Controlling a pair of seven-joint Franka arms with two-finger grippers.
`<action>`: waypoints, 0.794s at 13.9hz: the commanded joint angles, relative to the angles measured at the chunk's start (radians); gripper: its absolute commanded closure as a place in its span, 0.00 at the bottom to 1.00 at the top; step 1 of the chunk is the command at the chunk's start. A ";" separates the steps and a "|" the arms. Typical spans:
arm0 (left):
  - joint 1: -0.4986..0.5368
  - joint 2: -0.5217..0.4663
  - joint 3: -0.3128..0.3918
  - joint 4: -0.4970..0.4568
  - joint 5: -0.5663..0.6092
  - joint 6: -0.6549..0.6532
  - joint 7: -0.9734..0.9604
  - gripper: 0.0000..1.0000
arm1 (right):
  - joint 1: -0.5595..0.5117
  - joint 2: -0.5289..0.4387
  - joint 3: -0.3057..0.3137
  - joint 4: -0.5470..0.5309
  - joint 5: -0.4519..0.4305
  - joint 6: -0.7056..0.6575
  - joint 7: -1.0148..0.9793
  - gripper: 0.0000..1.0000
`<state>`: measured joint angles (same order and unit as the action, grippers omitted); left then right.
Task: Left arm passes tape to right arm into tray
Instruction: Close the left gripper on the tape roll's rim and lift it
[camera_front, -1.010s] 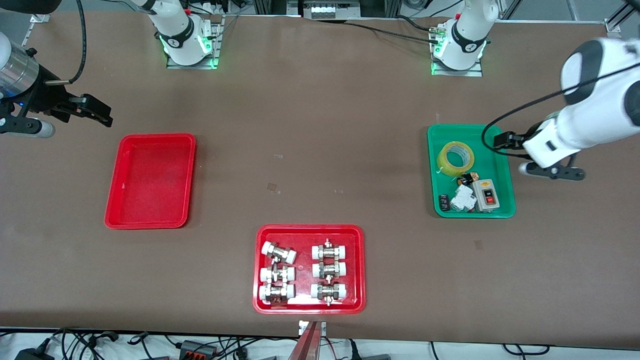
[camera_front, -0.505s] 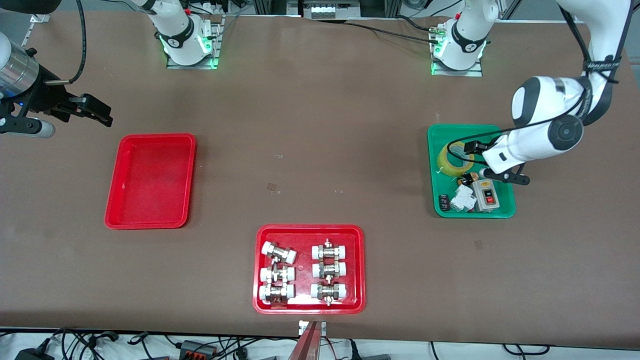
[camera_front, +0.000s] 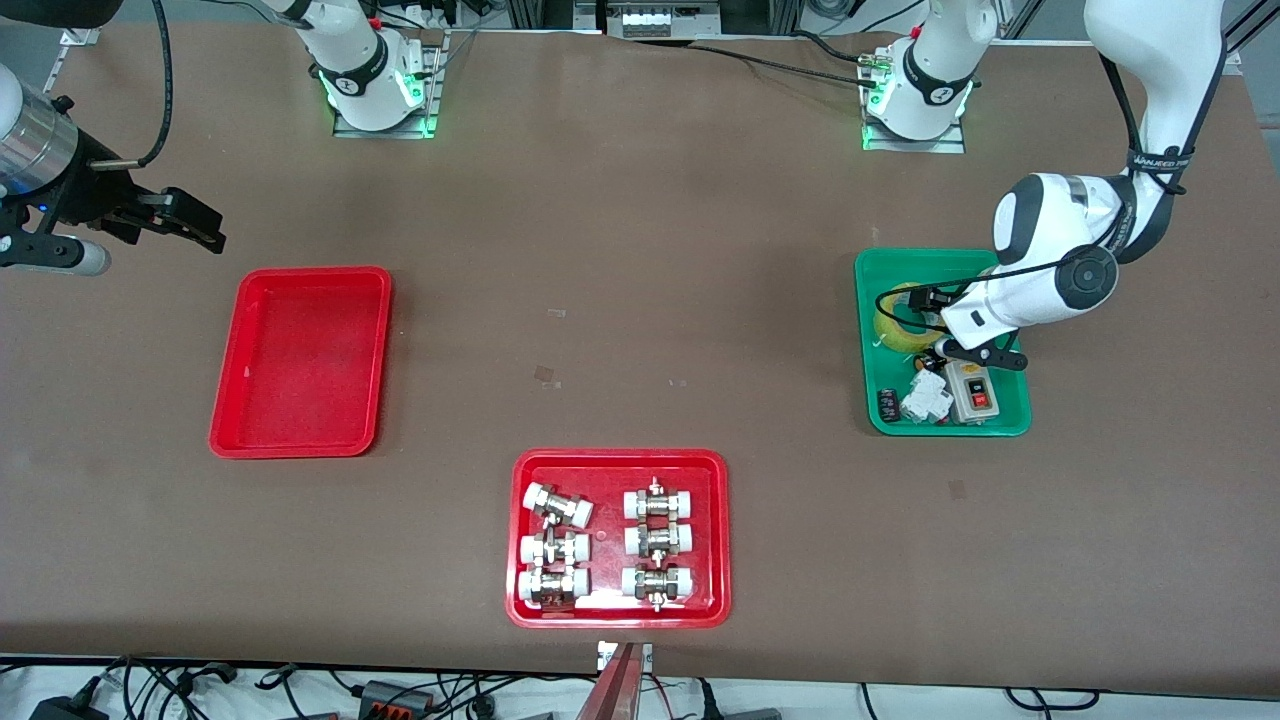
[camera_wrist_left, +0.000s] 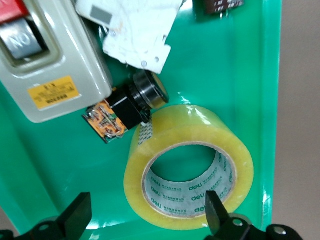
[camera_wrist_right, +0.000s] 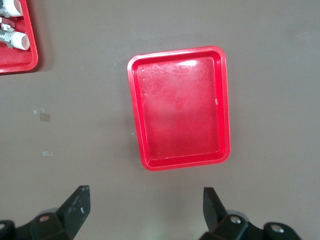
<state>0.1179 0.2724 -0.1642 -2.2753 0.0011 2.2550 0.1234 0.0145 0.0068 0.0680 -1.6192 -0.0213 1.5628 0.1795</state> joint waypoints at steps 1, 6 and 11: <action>0.008 0.016 -0.001 -0.004 -0.009 0.017 0.024 0.00 | -0.004 0.002 -0.002 0.018 0.012 -0.018 -0.003 0.00; 0.008 0.034 -0.001 -0.006 -0.001 0.046 0.025 0.20 | -0.004 0.002 -0.002 0.016 0.012 -0.018 -0.003 0.00; 0.028 0.036 -0.001 -0.013 0.002 0.063 0.096 0.36 | -0.004 0.002 -0.002 0.018 0.012 -0.018 -0.003 0.00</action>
<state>0.1212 0.3094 -0.1633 -2.2774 0.0013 2.2953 0.1691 0.0145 0.0068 0.0669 -1.6192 -0.0212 1.5620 0.1795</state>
